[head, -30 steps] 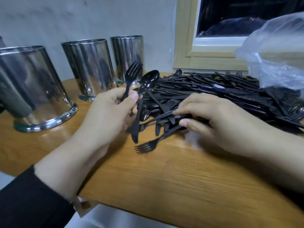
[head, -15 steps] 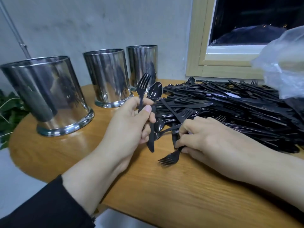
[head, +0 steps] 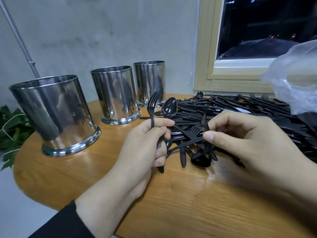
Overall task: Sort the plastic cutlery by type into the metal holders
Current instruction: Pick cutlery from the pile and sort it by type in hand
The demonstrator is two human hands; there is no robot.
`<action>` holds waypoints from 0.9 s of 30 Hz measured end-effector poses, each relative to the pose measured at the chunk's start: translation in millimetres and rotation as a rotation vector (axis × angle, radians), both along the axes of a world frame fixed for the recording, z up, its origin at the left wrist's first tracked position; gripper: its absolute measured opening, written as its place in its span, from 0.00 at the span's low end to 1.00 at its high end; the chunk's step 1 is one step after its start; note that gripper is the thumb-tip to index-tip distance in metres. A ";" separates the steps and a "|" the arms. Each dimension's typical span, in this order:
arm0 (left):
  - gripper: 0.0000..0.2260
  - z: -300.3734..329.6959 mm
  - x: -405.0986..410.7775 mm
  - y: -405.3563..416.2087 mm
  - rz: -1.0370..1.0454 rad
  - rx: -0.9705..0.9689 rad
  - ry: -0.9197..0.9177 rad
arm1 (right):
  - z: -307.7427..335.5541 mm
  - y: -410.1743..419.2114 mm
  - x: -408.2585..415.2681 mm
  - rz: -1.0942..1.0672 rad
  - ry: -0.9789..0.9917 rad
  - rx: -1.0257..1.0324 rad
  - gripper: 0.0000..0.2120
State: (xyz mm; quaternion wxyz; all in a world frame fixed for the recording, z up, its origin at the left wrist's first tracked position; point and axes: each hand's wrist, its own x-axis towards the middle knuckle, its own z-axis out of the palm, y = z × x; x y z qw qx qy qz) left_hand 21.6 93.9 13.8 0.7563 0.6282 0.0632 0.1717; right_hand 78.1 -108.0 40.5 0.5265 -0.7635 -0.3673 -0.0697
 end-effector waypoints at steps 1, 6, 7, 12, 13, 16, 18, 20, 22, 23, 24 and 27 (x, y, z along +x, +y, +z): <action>0.12 1.1 -0.1 -2.8 -0.008 0.002 -0.003 | 3.0 0.2 -0.9 -0.024 0.027 0.018 0.09; 0.11 7.4 -0.1 -21.9 -0.057 0.083 -0.037 | 10.4 1.3 -4.6 -0.062 0.155 0.080 0.09; 0.13 8.2 0.4 -25.9 -0.067 0.111 -0.038 | 10.2 1.4 -5.1 -0.059 0.180 0.091 0.09; 0.15 7.8 4.5 -40.8 -0.113 0.219 -0.042 | 8.1 0.5 -2.7 -0.034 0.255 0.102 0.08; 0.15 6.8 4.5 -42.9 -0.135 0.237 -0.039 | 8.3 0.5 -2.6 -0.035 0.260 0.102 0.08; 0.16 3.3 4.2 -49.1 -0.168 0.275 -0.038 | 7.2 0.6 -3.6 -0.033 0.268 0.116 0.08; 0.17 2.3 3.8 -52.2 -0.182 0.227 -0.043 | 6.0 0.7 -3.8 -0.023 0.255 0.112 0.08; 0.17 3.0 3.5 -54.4 -0.214 0.154 -0.058 | 5.5 0.6 -4.3 -0.010 0.280 0.154 0.08; 0.16 4.5 2.9 -55.9 -0.261 0.073 -0.066 | 4.0 0.0 -4.3 -0.017 0.275 0.161 0.09; 0.15 5.1 2.7 -55.9 -0.281 0.045 -0.065 | 4.5 -0.6 -4.9 -0.009 0.256 0.140 0.08; 0.14 5.6 2.8 -55.6 -0.293 0.032 -0.060 | 3.7 -1.6 -3.8 0.017 0.241 0.108 0.08; 0.13 7.0 3.0 -53.4 -0.308 0.015 -0.064 | 3.4 -3.7 -1.9 0.108 0.229 0.005 0.09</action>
